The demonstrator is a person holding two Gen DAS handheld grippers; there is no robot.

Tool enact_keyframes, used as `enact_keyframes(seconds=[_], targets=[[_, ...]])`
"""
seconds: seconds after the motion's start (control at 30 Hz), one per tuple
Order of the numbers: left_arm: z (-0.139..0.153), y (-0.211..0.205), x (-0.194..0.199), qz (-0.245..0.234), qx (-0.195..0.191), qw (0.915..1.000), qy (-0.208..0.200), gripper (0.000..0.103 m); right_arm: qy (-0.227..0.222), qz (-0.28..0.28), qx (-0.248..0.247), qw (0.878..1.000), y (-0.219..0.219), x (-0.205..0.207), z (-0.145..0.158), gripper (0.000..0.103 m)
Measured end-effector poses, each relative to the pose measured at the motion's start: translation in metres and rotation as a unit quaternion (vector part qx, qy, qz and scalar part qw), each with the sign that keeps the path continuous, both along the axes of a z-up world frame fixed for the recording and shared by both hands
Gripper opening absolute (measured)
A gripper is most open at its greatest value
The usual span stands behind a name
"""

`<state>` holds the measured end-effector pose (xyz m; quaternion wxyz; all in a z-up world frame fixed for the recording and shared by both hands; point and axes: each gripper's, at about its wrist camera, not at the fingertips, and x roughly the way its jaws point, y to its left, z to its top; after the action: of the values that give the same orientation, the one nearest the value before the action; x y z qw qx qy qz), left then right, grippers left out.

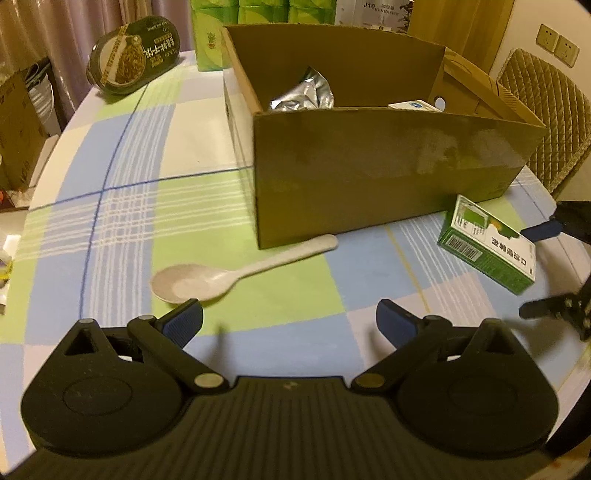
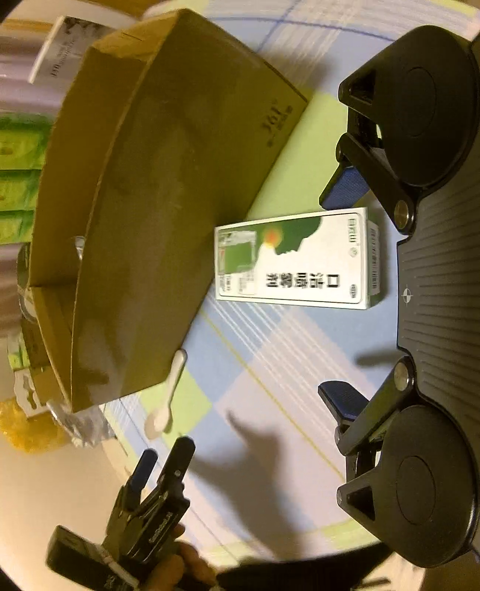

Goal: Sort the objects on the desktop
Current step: 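Move the right tool to the green-white medicine box and grasp it, then grasp the white plastic spoon with the left tool while the right tool lifts the medicine box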

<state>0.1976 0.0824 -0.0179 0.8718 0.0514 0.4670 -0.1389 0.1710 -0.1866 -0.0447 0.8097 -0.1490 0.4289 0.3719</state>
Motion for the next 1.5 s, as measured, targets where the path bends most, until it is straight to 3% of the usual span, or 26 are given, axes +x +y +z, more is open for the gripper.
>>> enact_keyframes(seconds=[0.17,0.27,0.4,0.67,0.8,0.9,1.13,1.33,1.5], targets=[[0.001,0.011,0.008,-0.028,0.023,0.9993,-0.005,0.098,-0.013,-0.025,-0.018,0.999,0.015,0.008,0.0,0.088],[-0.001,0.02,0.018,-0.053,0.043,0.9976,-0.007,0.098,-0.018,-0.034,-0.036,0.999,0.021,0.013,-0.001,0.076],[-0.01,0.032,0.033,-0.082,0.057,0.995,0.0,0.098,-0.018,-0.053,-0.047,0.997,0.022,0.016,-0.002,0.053],[-0.028,0.031,0.041,-0.161,0.076,0.984,-0.004,0.09,-0.006,-0.063,-0.033,0.997,0.024,0.004,0.0,0.052],[-0.033,0.032,0.046,-0.174,0.067,0.9824,0.0,0.066,0.001,-0.067,-0.028,0.997,0.025,-0.002,0.002,0.052],[-0.032,0.03,0.042,-0.181,0.071,0.981,0.003,0.056,0.006,-0.071,-0.025,0.997,0.025,-0.006,0.002,0.052],[-0.027,0.014,0.016,-0.198,0.085,0.976,0.029,0.009,0.015,-0.081,-0.015,0.996,0.022,-0.019,0.005,0.052],[-0.021,-0.01,-0.015,-0.214,0.074,0.9725,0.054,0.007,0.017,-0.098,0.001,0.995,0.014,-0.036,0.01,0.052],[-0.014,-0.027,-0.036,-0.187,0.02,0.9793,0.074,0.007,0.019,-0.122,0.013,0.992,0.0,-0.051,0.014,0.052]])
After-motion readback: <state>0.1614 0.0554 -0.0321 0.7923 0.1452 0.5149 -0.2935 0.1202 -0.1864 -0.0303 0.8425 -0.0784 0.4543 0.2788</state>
